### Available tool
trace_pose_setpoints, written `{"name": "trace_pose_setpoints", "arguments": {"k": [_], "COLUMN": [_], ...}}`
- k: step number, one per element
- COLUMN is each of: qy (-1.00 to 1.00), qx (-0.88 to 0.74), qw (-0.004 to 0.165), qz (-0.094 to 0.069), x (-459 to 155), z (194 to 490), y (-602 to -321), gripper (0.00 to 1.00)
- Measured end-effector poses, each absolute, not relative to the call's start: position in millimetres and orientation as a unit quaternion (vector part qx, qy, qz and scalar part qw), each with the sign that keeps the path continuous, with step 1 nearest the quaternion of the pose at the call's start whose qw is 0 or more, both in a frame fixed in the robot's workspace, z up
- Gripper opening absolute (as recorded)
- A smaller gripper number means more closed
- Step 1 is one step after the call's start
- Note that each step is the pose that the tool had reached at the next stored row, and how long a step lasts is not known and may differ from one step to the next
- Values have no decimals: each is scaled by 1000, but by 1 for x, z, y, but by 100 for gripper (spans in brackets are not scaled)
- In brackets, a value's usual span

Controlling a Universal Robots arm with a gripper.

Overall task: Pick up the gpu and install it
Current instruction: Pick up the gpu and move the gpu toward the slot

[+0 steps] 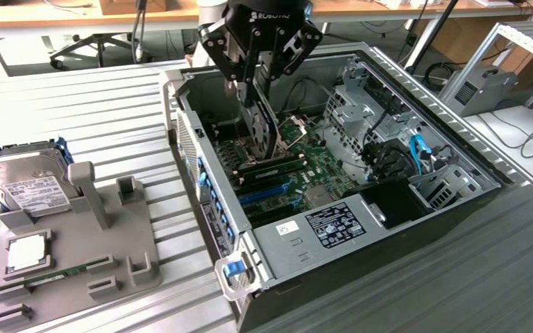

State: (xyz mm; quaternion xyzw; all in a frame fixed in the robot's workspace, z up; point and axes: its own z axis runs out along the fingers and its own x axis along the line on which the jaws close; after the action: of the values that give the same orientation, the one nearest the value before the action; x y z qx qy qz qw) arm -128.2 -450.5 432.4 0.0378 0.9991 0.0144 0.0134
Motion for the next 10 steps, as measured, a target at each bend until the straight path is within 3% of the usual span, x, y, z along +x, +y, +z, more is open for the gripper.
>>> {"name": "trace_pose_setpoints", "arguments": {"k": [10], "qy": [999], "qx": [38], "qw": [13], "qz": [14], "x": [-125], "z": [432], "y": [-450], "gripper": [26]}}
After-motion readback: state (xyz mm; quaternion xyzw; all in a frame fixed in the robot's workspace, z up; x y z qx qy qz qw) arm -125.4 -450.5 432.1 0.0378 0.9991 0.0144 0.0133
